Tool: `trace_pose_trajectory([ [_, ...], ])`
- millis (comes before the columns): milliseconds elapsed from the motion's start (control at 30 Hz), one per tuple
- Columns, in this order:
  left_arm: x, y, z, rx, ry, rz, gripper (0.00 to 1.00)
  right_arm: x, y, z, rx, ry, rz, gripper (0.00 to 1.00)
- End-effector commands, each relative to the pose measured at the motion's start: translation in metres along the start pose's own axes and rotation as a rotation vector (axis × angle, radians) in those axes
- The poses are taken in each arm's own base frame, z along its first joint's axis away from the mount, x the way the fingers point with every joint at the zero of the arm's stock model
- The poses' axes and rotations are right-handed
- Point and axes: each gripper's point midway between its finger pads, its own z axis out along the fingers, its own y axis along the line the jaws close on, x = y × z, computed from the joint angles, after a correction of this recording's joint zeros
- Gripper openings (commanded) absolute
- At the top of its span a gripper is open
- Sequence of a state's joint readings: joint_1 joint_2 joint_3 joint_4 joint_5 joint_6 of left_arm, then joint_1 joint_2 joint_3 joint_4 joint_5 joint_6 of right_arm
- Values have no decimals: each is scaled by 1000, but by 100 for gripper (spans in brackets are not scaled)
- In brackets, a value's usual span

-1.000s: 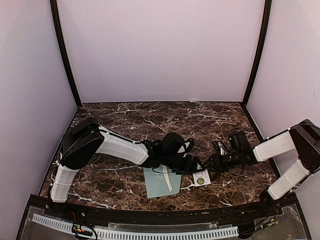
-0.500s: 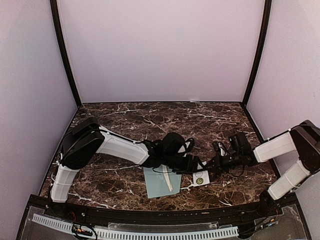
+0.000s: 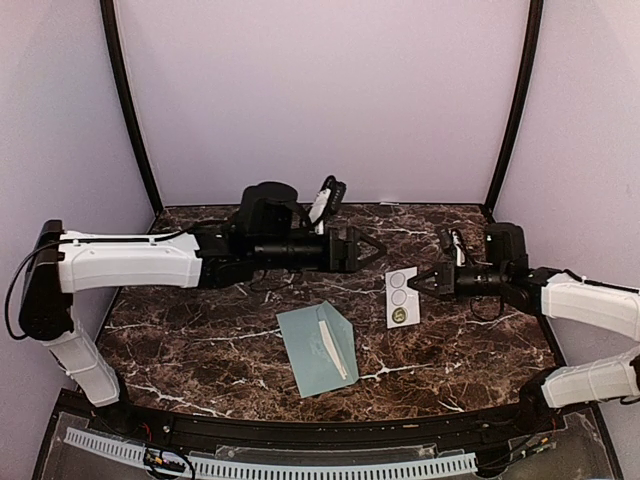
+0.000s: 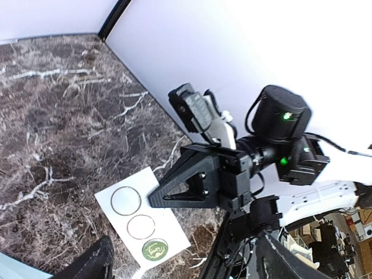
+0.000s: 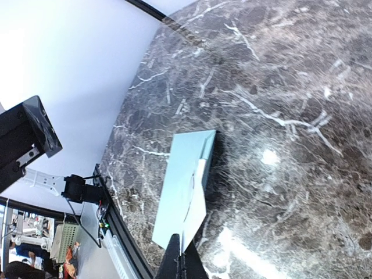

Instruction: Place the letter into the envelope and seal it

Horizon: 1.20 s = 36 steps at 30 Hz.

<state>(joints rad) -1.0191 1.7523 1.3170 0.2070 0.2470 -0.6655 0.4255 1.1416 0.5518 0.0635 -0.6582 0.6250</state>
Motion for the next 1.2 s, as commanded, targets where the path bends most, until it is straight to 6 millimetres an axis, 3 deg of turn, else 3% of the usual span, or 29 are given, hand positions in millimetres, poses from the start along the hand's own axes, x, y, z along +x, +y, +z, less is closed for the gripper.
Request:
trace_pose_trajectory([
  [0,8,4,-44,-17,-5,48,85,-17,60,-7,-188,-14,-146,0],
  [167,32,1,-64,40,47,35,86,-19,114,-1,-351,14,-270,0],
  [233,33,-6,-72,84,31,30,86,-19,135,2,-414,22,-313,0],
  [400,43,-23,-83,207,38,-5,86,-16,163,10,-499,53,-358,0],
  [500,44,-33,-89,277,23,-29,81,-15,167,17,-512,69,-366,0],
  [700,41,-34,-93,305,-15,-57,61,-10,171,21,-532,92,-370,0],
  [1167,39,-24,-80,319,-25,-135,45,-1,177,21,-566,123,-379,0],
])
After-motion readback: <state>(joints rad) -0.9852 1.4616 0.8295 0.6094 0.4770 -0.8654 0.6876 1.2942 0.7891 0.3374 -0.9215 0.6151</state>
